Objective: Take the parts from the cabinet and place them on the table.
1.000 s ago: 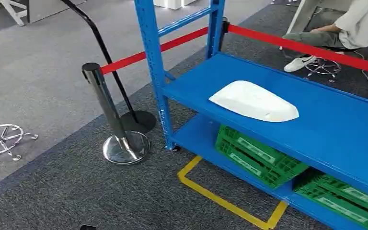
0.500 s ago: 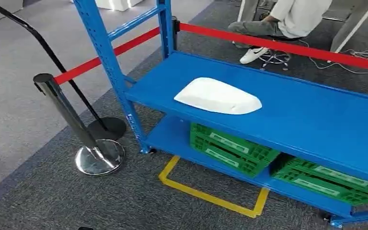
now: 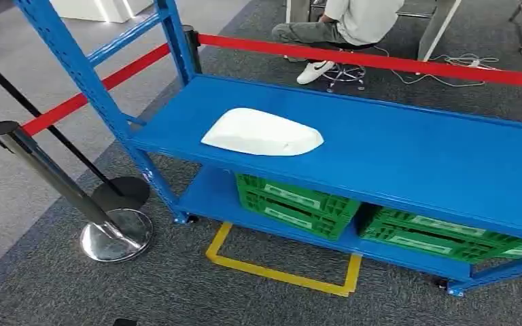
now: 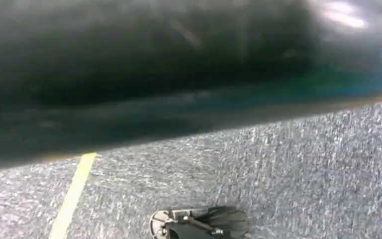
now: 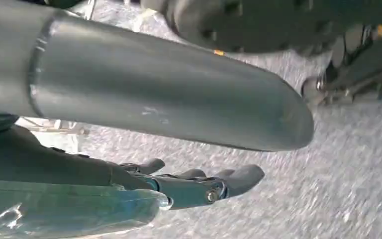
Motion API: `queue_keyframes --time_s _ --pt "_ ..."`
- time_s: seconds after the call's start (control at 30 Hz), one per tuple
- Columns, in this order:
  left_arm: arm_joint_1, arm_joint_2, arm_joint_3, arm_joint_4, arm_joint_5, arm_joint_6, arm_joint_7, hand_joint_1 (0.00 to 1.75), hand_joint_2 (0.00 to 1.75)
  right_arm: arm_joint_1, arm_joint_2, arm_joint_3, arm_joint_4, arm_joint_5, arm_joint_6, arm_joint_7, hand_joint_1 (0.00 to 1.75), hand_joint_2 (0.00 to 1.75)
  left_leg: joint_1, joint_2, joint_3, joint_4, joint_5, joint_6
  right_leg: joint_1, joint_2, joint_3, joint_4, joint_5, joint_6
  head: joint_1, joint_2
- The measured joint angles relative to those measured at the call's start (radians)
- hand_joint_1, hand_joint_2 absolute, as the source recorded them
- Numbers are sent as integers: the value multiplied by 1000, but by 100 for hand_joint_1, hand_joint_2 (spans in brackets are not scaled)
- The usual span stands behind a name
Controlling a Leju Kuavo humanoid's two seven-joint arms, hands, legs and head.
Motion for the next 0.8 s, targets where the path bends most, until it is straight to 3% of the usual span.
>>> queue_keyframes --time_s 0.03,0.07,0.13,0.17,0.2,0.27,0.3,0.33,0.37,0.43,0.5,0.53,0.6,0.63,0.67,0.7,0.73,0.8 --pt "0 -2 -4 0 2 0 0 0 175 -3 -5 10 0 -5 -7 3 0 0 1 -23 -24 54 -40 -3 0 0 -1 0 1 -8 -6 0" --pt "1 -2 -6 2 3 0 0 0 175 -7 -8 18 0 -10 -13 8 0 0 3 -34 -61 137 -84 -5 1 2 -2 0 1 -12 -7 0" --pt "3 -1 -11 5 7 0 0 0 175 -10 -17 43 0 -17 -30 21 0 0 3 -39 -132 285 -140 -9 4 9 -4 0 1 -15 -7 0" --pt "4 0 -17 6 11 0 0 0 175 -10 -22 58 0 -21 -40 30 0 0 3 -39 -144 306 -134 -8 6 13 -3 0 1 -15 -7 0" --pt "5 2 -23 7 11 1 0 0 175 -10 -28 73 0 -28 -50 36 0 0 3 -40 -135 280 -100 -5 7 17 -1 1 1 -15 -7 0" --pt "5 5 -32 7 10 3 -2 0 175 -13 -39 96 0 -38 -64 43 0 0 2 -41 -70 128 -3 6 10 25 4 1 1 -14 -6 0" --pt "5 5 -34 8 10 3 -3 0 175 -15 -42 105 0 -40 -67 45 0 175 0 -46 -35 50 32 15 10 28 5 1 1 -14 -7 0" --pt "3 7 -37 9 10 3 -3 0 175 -17 -45 115 0 -42 -72 47 0 175 -5 -54 -18 10 29 24 18 29 0 5 -1 -10 -6 0" --pt "0 8 -43 9 10 2 -6 0 175 -19 -51 127 0 -49 -78 51 0 175 -2 -50 -17 -5 23 24 18 31 -3 8 -2 -4 -5 0" --pt "0 11 -54 9 14 2 -8 0 175 -20 -61 153 0 -75 -91 57 0 175 -8 -50 -22 -3 23 30 12 30 -8 4 1 9 -7 0" --pt "0 10 -60 9 20 0 -10 0 175 -22 -81 177 2 -113 -102 55 0 175 1 -46 -15 -20 37 40 11 29 -17 20 -10 20 -7 0" --pt "-1 10 -56 9 17 -4 -9 0 175 -26 -83 184 10 -126 -104 49 0 175 1 -46 -18 -21 37 45 11 25 -35 54 -40 25 0 0" --pt "-4 10 -43 9 0 -16 4 0 175 -39 -85 184 39 -136 -101 39 0 175 0 -38 -21 -21 38 48 5 25 -108 210 -125 33 1 0" --pt "-5 10 -37 9 -11 -21 11 0 175 -39 -85 185 52 -138 -95 31 0 175 0 -36 -24 -20 38 49 4 25 -141 283 -154 37 1 0" --pt "-7 10 -27 9 -23 -29 20 0 175 -38 -86 185 66 -138 -89 24 0 175 0 -34 -23 -19 37 49 2 25 -155 314 -156 40 2 0" --pt "-11 9 -16 7 -42 -41 33 0 175 -38 -88 185 92 -138 -80 14 0 175 0 -32 -22 -19 37 48 -1 24 -146 298 -135 43 1 0" --pt "-16 6 -5 3 -59 -53 45 0 175 -38 -90 185 116 -137 -71 5 0 175 1 -32 -22 -19 36 47 -4 23 -119 246 -100 46 2 0" --pt "-31 2 22 -12 -94 -75 67 0 175 -36 -93 183 164 -135 -53 -15 0 175 3 -33 -17 -13 30 37 -11 14 -22 59 -15 49 3 0"
